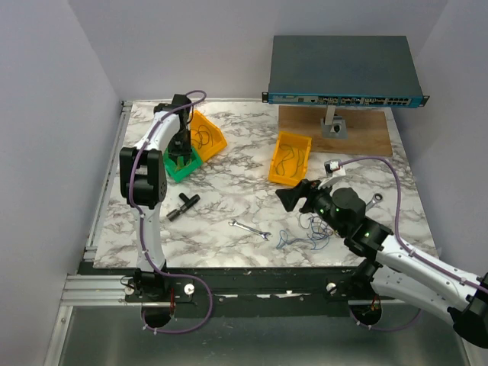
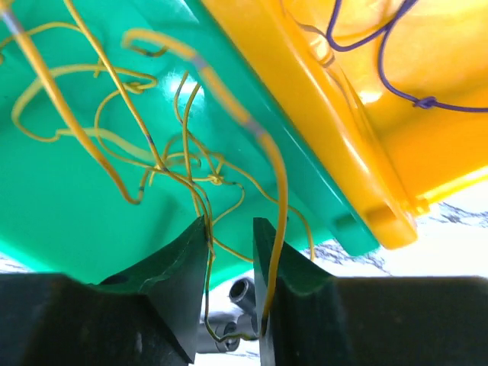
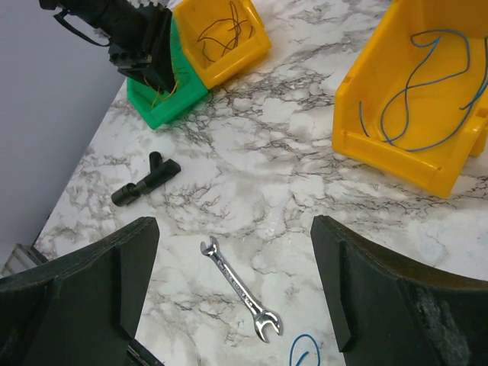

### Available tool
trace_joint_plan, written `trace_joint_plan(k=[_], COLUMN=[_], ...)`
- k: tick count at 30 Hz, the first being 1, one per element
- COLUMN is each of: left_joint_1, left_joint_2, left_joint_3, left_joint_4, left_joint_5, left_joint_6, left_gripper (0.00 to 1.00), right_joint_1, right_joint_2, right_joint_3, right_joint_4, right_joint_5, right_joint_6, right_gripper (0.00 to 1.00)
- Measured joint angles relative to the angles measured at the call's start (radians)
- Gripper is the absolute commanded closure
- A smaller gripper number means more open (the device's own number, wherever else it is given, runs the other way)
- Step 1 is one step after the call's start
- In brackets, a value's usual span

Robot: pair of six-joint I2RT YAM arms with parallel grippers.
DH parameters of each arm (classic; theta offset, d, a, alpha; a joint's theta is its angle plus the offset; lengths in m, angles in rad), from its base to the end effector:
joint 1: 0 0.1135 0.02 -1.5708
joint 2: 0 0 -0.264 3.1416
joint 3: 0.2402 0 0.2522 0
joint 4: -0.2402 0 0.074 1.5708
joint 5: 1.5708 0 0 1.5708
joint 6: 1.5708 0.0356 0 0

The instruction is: Untangle the cables

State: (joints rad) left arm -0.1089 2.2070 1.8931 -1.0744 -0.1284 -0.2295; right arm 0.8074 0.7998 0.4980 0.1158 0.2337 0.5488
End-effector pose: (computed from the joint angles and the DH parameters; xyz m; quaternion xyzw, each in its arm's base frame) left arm 0.4460 -0.0442 0.1998 -0.0657 0.9916 0.0477 0.1004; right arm 0.1404 0.1348 0.2672 -0.0248 0.7677 0.3279 0.5501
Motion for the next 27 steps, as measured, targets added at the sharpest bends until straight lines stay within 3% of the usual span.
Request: trace_joint_plan(k=[13,23,27], left_joint_1=[0.0,0.0,0.0], left_joint_2=[-0.137,-0.203,-0.186], left_joint_3=[0.137,0.113,0.139], left_joint_4=[-0.028,0.002,0.018], left_joint_5=[0.009,0.014,0.039], left_joint_6=[-0.011,-0.018,-0.018], left_gripper=[0.53,0.37,0.37], right_joint_1=[0.0,0.0,0.0], right_joint_2=[-0.05,-0.064,-0.072], right_joint_3=[0.0,0.0,0.0], right_joint_4=[-0.002,-0.016,-0.027], right_joint_5=[-0.003,-0.004,-0.004], right_joint_6=[0.003,0.011,0.011], right_gripper=[0.1,0.1,0.1])
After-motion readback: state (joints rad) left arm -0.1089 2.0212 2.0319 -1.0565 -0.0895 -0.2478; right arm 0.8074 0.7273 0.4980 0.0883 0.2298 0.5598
